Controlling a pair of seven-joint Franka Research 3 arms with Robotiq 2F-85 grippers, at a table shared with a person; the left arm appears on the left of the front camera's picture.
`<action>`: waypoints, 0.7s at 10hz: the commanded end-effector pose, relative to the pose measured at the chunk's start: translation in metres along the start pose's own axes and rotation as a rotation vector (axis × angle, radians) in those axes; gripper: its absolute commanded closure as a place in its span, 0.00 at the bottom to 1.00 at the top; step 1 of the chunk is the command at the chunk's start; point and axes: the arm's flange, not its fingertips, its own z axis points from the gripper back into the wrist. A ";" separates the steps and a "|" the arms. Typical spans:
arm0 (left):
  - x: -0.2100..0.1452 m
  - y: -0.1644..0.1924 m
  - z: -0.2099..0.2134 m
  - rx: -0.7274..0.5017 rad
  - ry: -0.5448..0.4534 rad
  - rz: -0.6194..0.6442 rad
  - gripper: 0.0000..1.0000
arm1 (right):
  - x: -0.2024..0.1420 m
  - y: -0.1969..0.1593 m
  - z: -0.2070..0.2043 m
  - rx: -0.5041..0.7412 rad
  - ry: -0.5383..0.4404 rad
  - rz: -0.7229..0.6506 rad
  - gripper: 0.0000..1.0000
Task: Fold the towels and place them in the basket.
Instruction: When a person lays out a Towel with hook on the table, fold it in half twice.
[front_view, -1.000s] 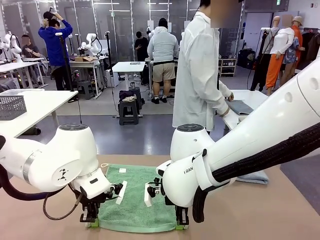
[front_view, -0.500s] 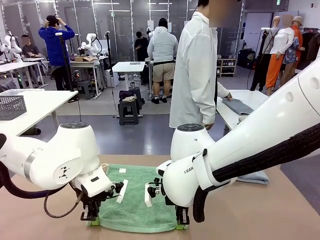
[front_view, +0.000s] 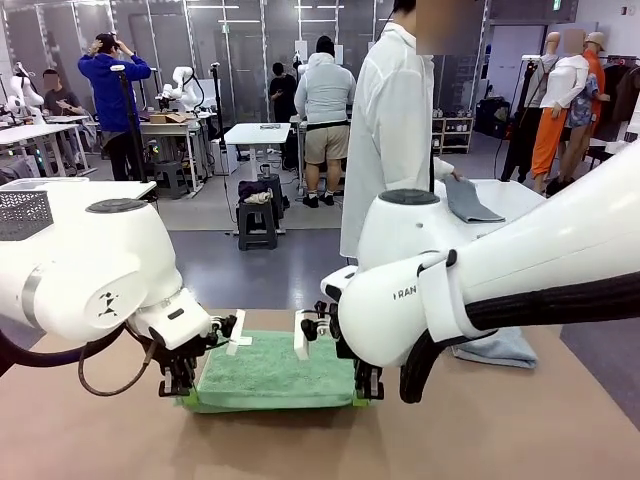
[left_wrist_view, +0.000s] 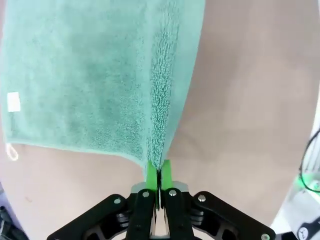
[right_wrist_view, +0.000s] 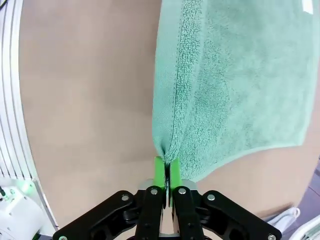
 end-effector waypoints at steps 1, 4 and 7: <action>-0.004 0.001 -0.001 -0.013 -0.021 -0.030 1.00 | -0.002 0.002 0.004 0.014 -0.014 0.026 1.00; 0.000 0.000 0.000 0.000 0.000 0.000 1.00 | 0.002 0.001 0.007 -0.010 -0.006 0.004 1.00; -0.001 0.001 0.001 0.001 -0.002 -0.002 0.96 | 0.002 0.002 0.007 -0.007 -0.006 0.007 0.96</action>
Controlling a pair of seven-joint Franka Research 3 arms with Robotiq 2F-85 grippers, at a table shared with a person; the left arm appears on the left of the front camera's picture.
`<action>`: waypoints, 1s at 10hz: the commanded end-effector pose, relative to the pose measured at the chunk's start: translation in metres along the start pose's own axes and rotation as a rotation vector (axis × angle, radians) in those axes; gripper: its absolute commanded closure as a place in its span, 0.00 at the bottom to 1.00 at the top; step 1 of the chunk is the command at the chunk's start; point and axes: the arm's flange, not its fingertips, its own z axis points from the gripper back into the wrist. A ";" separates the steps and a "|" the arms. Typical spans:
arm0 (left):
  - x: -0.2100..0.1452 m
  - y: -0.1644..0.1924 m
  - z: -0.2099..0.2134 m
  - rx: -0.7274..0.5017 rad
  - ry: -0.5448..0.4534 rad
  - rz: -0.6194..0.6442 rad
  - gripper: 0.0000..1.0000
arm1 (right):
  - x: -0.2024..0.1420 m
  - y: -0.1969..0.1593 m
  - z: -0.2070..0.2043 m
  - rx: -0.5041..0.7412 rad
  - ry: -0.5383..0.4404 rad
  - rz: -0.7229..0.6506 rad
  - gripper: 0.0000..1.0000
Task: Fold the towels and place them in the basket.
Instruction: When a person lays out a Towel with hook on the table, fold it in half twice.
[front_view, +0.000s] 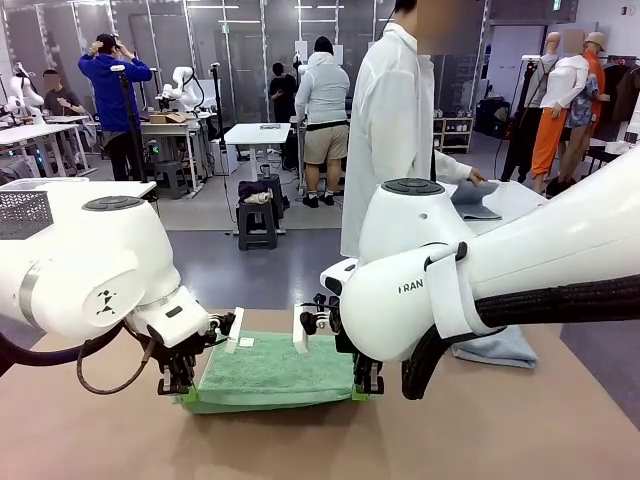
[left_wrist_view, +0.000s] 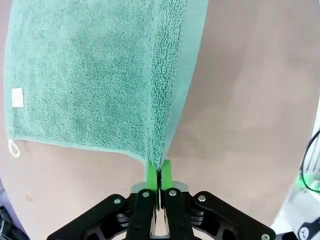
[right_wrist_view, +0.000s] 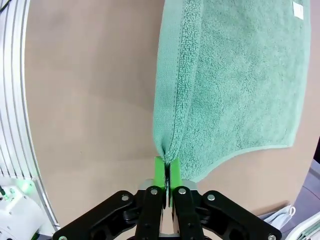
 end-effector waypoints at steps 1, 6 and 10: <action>0.006 0.019 0.002 -0.027 -0.002 -0.020 0.96 | 0.002 -0.025 0.000 0.043 -0.009 0.010 0.96; 0.025 0.070 0.012 0.044 0.061 0.041 0.96 | 0.010 -0.091 -0.006 0.091 -0.040 -0.016 0.96; 0.024 0.131 0.003 0.018 0.010 0.038 0.96 | 0.014 -0.147 -0.010 0.115 -0.019 -0.071 0.96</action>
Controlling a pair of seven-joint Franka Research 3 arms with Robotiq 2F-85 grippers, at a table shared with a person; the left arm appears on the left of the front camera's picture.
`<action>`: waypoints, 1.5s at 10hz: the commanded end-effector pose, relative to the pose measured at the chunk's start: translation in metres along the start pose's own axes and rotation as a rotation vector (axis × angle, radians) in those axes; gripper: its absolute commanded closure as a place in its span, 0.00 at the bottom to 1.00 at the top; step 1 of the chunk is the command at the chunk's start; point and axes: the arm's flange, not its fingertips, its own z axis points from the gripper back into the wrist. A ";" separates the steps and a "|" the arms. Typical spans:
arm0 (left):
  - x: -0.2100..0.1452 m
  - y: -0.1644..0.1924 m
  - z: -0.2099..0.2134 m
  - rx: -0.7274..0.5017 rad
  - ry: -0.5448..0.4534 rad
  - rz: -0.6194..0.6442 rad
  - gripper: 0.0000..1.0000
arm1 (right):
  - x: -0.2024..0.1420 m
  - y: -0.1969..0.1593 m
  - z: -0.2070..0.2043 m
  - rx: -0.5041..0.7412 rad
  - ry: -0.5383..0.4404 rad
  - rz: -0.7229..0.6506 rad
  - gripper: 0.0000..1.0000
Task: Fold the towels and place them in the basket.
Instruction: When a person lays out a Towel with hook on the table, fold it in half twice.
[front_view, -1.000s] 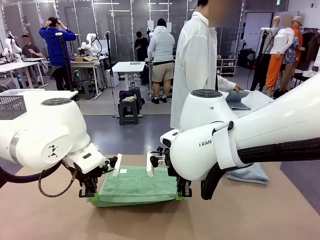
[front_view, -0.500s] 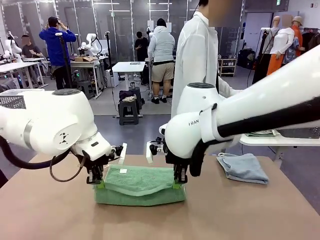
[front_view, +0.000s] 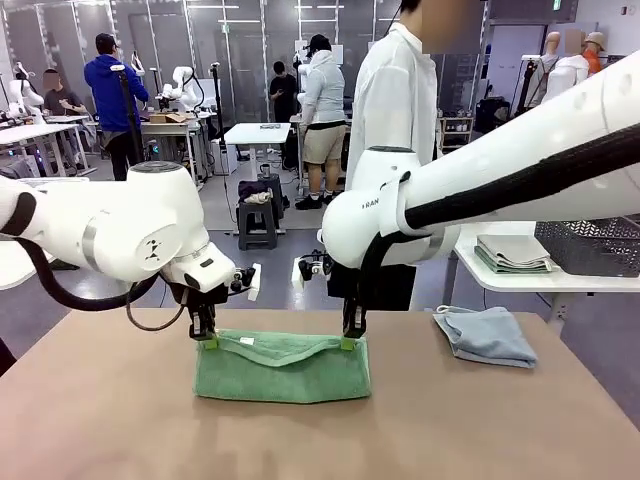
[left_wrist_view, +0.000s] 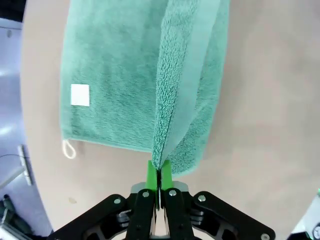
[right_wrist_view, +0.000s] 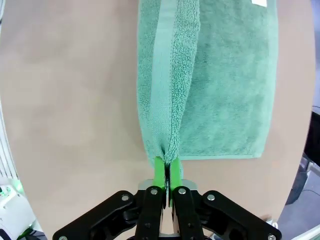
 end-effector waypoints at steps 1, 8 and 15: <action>0.005 0.037 -0.009 -0.024 -0.005 0.004 0.96 | 0.009 -0.027 -0.001 0.029 0.010 -0.014 0.96; 0.016 0.099 -0.034 -0.004 -0.014 0.029 0.96 | -0.007 -0.096 -0.030 0.038 0.005 -0.038 0.96; 0.003 0.115 -0.058 0.009 0.003 0.104 0.96 | -0.024 -0.116 -0.050 0.015 0.034 -0.122 0.96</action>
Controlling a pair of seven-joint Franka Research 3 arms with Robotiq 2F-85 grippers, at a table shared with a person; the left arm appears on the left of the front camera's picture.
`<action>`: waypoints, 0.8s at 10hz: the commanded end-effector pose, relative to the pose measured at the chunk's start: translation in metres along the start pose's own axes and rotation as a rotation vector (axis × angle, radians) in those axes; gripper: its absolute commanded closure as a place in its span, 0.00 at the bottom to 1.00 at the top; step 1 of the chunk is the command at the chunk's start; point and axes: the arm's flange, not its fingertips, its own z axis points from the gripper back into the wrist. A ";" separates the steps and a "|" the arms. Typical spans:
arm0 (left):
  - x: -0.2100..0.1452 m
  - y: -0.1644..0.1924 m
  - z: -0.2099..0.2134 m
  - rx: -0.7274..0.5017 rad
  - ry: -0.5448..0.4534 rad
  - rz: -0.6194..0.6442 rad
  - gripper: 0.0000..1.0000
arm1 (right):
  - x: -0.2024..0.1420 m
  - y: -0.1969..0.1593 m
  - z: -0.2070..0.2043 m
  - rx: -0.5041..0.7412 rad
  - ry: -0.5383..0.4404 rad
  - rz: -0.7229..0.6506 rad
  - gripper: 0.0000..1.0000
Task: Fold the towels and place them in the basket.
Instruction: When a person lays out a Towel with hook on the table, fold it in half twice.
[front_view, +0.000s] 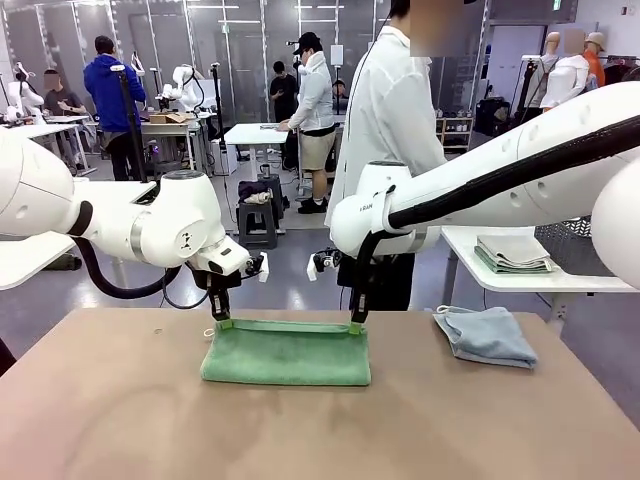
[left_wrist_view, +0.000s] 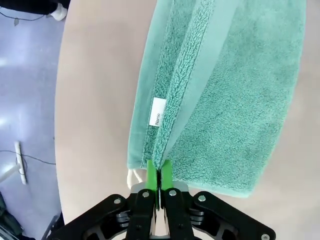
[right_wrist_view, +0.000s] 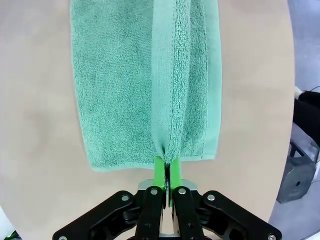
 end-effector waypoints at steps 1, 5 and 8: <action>0.000 0.006 -0.003 0.007 0.015 0.016 0.96 | 0.000 -0.003 -0.002 -0.014 0.008 -0.028 0.96; -0.003 0.004 -0.004 0.036 0.000 0.030 0.64 | 0.002 -0.003 -0.004 -0.051 -0.026 0.004 0.56; -0.015 0.003 0.004 0.046 -0.029 0.046 0.38 | 0.000 -0.002 0.003 -0.068 -0.052 0.018 0.52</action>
